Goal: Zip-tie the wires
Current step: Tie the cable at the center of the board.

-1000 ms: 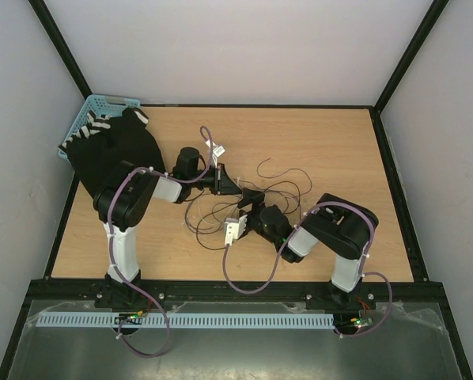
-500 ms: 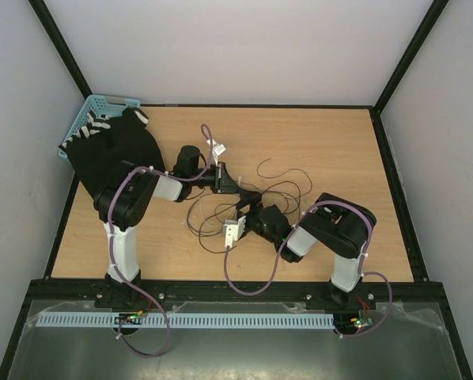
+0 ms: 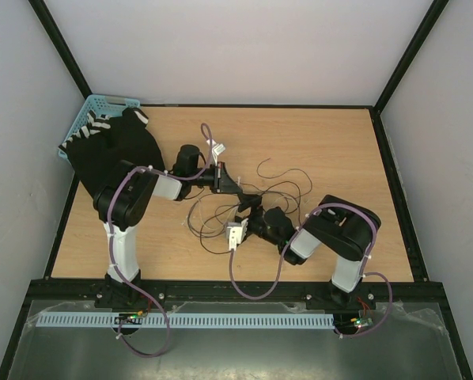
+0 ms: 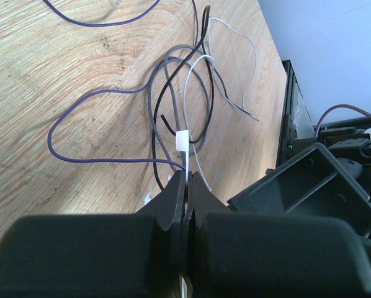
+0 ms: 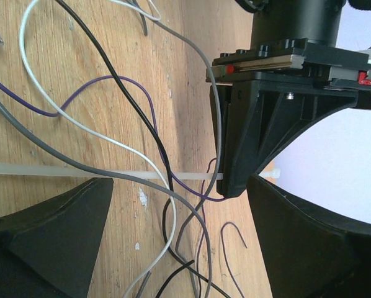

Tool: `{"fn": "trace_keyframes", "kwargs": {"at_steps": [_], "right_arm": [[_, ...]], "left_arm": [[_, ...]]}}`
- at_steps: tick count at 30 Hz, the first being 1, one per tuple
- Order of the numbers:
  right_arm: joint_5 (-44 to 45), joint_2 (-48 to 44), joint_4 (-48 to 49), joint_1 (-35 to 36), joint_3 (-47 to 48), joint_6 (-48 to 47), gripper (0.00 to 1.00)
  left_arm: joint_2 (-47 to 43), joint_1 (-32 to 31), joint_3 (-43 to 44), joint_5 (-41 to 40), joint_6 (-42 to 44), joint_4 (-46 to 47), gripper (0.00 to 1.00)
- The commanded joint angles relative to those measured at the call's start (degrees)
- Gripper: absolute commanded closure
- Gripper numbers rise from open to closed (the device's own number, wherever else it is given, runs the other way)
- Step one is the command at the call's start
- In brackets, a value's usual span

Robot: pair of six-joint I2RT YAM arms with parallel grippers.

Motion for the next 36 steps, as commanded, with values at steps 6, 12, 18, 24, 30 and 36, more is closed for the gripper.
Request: {"fn": "trace_keyframes", "kwargs": {"at_steps": [6, 12, 18, 24, 30, 36], "right_arm": [[-5.65, -2.67, 3.74, 0.76, -1.53, 4.40, 0.00], [-6.74, -3.27, 1.63, 1.59, -2.03, 3.49, 0.01], [-5.86, -2.31, 2.13, 3.59, -3.04, 3.23, 0.01], [-4.70, 0.05, 4.09, 5.52, -2.87, 2.58, 0.02], [-3.84, 0.82, 4.24, 6.91, -3.11, 2.67, 0.08], [-3.21, 1.03, 3.75, 7.09, -3.07, 2.88, 0.22]], "left_arm": [[1.76, 0.65, 1.90, 1.84, -0.44, 0.63, 1.00], [2.03, 0.80, 2.14, 1.84, -0.81, 0.59, 1.00], [2.37, 0.96, 2.25, 1.69, -1.32, 0.57, 1.00], [2.47, 0.92, 2.25, 1.75, -1.25, 0.57, 1.00], [2.86, 0.92, 2.25, 1.84, -1.24, 0.59, 1.00], [2.91, 0.92, 2.25, 1.93, -1.24, 0.57, 1.00]]}}
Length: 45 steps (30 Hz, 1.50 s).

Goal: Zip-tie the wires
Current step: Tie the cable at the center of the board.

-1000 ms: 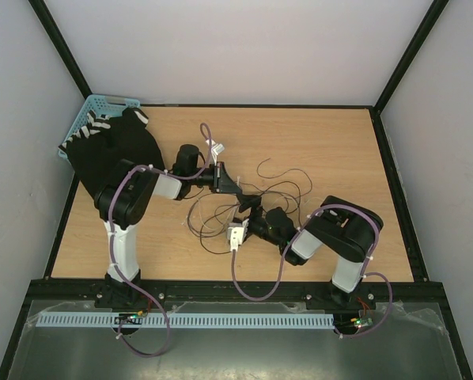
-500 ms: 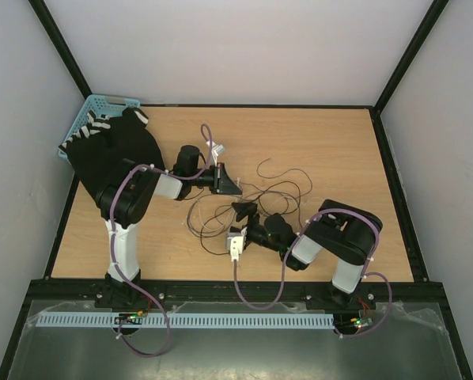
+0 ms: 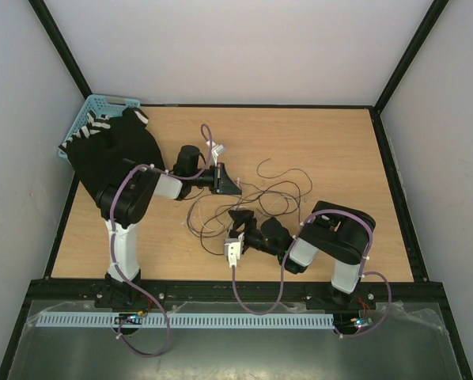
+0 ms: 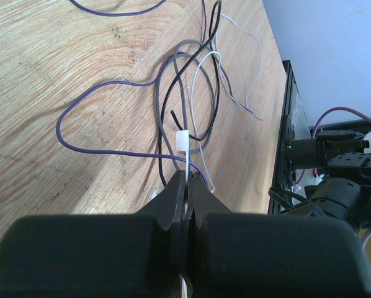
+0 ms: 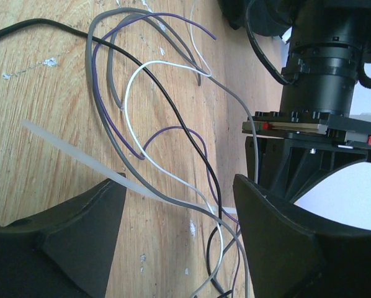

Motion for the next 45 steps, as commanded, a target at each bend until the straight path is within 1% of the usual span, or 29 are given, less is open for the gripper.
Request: {"fn": "trace_keyframes", "kwargs": {"at_steps": [1, 5, 9, 14, 22, 26, 31, 34, 36, 37, 38, 40, 41, 43, 45], "right_arm": [[0.11, 0.59, 1.04, 0.49, -0.24, 0.50, 0.25], [0.04, 0.21, 0.20, 0.48, 0.08, 0.71, 0.34], [-0.53, 0.13, -0.05, 0.57, 0.25, 1.24, 0.47], [-1.24, -0.09, -0.24, 0.62, 0.55, 2.56, 0.71], [-1.98, -1.31, -0.14, 0.57, 0.45, 5.90, 0.99], [-1.02, -3.53, -1.28, 0.58, 0.83, 9.71, 1.00], [-0.62, -6.05, -10.97, 0.61, 3.28, 11.22, 1.00], [-0.19, -6.20, -12.22, 0.60, 3.22, 10.46, 1.00], [-0.79, -6.27, -13.93, 0.62, 3.21, 9.08, 0.64], [-1.38, -6.48, -14.89, 0.59, 3.20, 8.20, 0.49], [-1.98, -6.73, -16.19, 0.62, 3.19, 7.48, 0.40], [-2.33, -7.17, -18.51, 0.58, 3.45, 6.23, 0.27], [-2.31, -7.50, -19.63, 0.62, 3.46, 5.50, 0.23], [-1.60, -8.25, -20.35, 0.61, 3.05, 4.79, 0.17], [-0.60, -9.41, -19.65, 0.61, 2.06, 4.59, 0.14]], "left_arm": [[1.08, 0.31, 1.49, 1.27, -0.01, 1.22, 1.00], [1.18, 0.37, 1.49, 1.36, 0.06, 1.17, 1.00], [1.32, 0.32, 1.57, 1.31, 0.00, 1.18, 1.00], [1.32, 0.33, 1.57, 1.44, 0.01, 1.23, 1.00], [1.28, 0.31, 1.60, 1.49, -0.05, 1.21, 1.00], [1.24, 0.31, 1.57, 1.66, 0.04, 1.22, 1.00], [1.14, 0.31, 1.53, 1.80, 0.05, 1.20, 1.00], [1.09, 0.31, 1.49, 1.84, 0.05, 1.18, 1.00], [1.09, 0.31, 1.49, 1.91, 0.21, 1.16, 1.00], [1.09, 0.35, 1.49, 2.00, 0.25, 1.17, 1.00], [1.15, 0.33, 1.56, 2.11, 0.30, 1.21, 1.00], [1.21, 0.39, 1.64, 2.59, 0.42, 1.16, 1.00], [1.31, 0.38, 1.66, 2.69, 0.38, 1.16, 1.00], [1.51, 0.39, 1.75, 2.96, 0.51, 1.19, 1.00], [1.68, 0.39, 1.83, 2.98, 0.64, 1.08, 1.00]]}}
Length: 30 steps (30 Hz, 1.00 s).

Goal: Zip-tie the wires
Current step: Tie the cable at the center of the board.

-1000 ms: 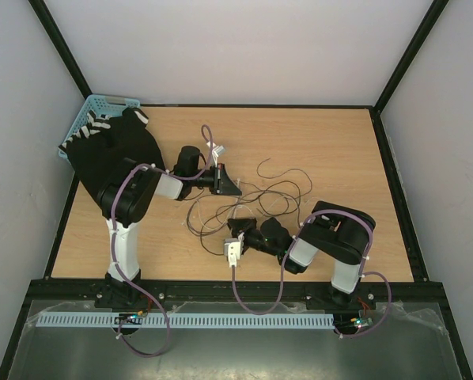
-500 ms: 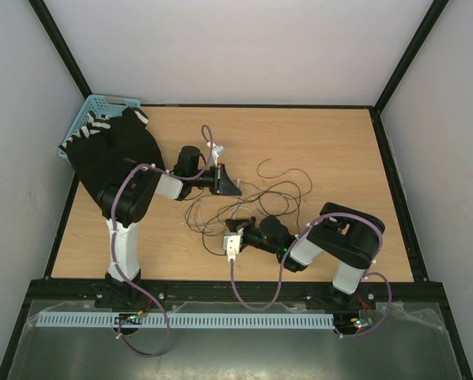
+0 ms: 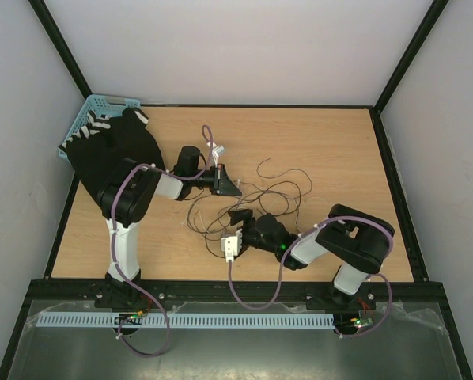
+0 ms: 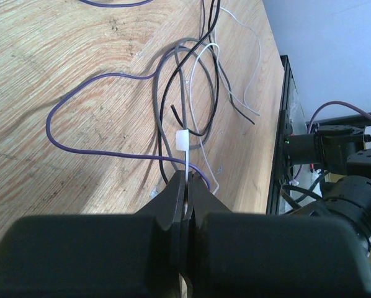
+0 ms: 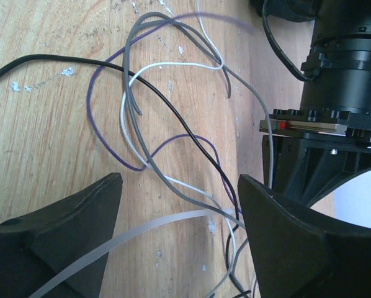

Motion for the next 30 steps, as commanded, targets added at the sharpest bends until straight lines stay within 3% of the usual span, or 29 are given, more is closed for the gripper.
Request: {"fn": "trace_keyframes", "kwargs": {"at_steps": [1, 8, 20, 25, 30], "right_arm": [[0.51, -2.89, -2.67, 0.33, -1.59, -1.11, 0.13], [0.30, -9.84, -1.00, 0.22, -4.01, -0.07, 0.11], [-8.44, -30.89, -7.25, -2.32, -4.06, 8.57, 0.08], [-8.39, -31.45, -7.56, -5.58, -4.08, 7.69, 0.07], [-1.49, -25.78, -11.90, -5.69, -2.97, -2.12, 0.06]], "left_arm": [[0.91, 0.37, 1.71, 1.91, 0.65, 1.02, 1.00], [0.77, 0.59, 1.73, 2.09, 1.01, 0.57, 1.00], [0.90, 0.90, 1.88, 2.16, 1.28, 0.17, 1.00], [1.10, 0.90, 2.04, 2.59, 1.20, 0.19, 1.00], [1.14, 0.90, 2.16, 3.04, 1.13, 0.03, 1.00]]}}
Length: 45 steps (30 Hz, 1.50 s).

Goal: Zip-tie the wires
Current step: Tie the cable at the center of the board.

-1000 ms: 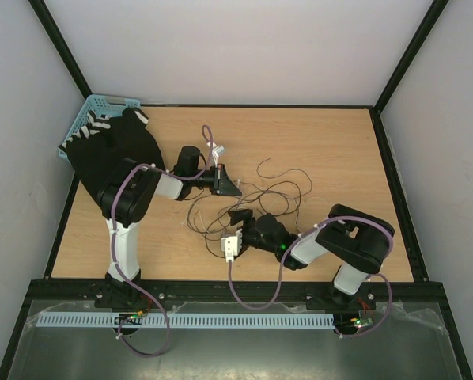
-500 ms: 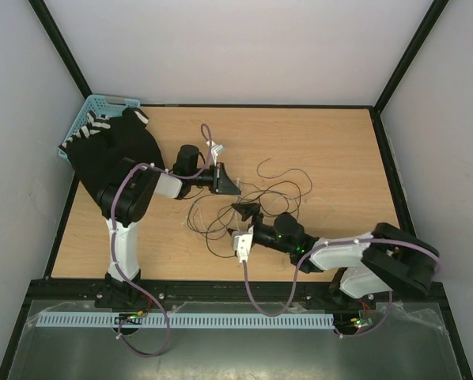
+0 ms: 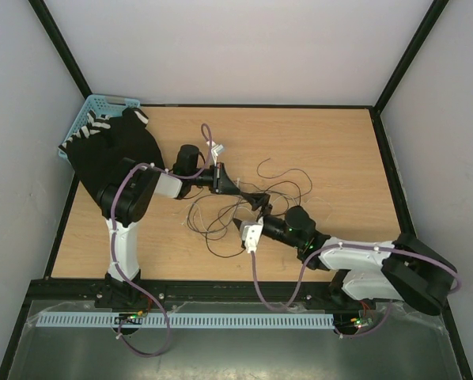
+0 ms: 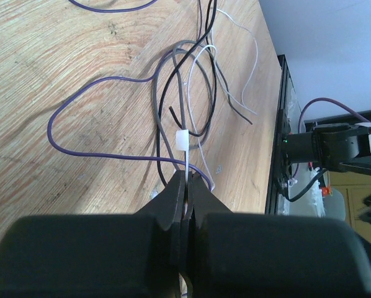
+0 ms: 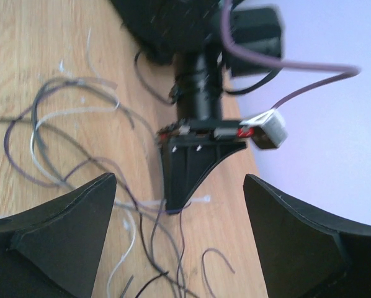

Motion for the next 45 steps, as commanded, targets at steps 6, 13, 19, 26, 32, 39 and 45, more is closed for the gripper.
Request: {"fn": "trace_keyframes", "kwargs": {"at_steps": [6, 13, 19, 26, 32, 39, 45], "right_arm": [[9.23, 12.88, 1.01, -0.17, 0.46, -13.56, 0.05], [13.92, 23.06, 10.80, -0.18, 1.73, -19.33, 0.01], [14.13, 29.49, 14.78, -0.17, 3.59, -21.60, 0.01], [14.38, 34.67, 15.96, -0.20, 6.09, -22.78, 0.01], [12.59, 36.17, 18.33, -0.23, 5.73, -22.16, 0.01], [11.53, 35.86, 21.70, 1.59, 3.41, -21.24, 0.01], [12.30, 36.38, 21.06, 3.70, 2.97, -20.86, 0.01]], "left_arm": [[1.26, 0.23, 1.83, 2.41, 0.54, 0.19, 1.00], [1.04, 0.16, 1.73, 2.01, -0.01, 0.14, 1.00], [0.72, -0.04, 1.75, 1.97, -0.25, 0.16, 1.00], [0.79, -0.31, 1.96, 2.16, -0.47, 0.17, 1.00], [0.64, -0.33, 2.14, 2.41, -1.02, 0.17, 1.00], [0.38, -0.39, 2.02, 2.25, -1.20, 0.16, 1.00], [0.37, -0.39, 1.93, 2.33, -1.13, 0.19, 1.00]]}}
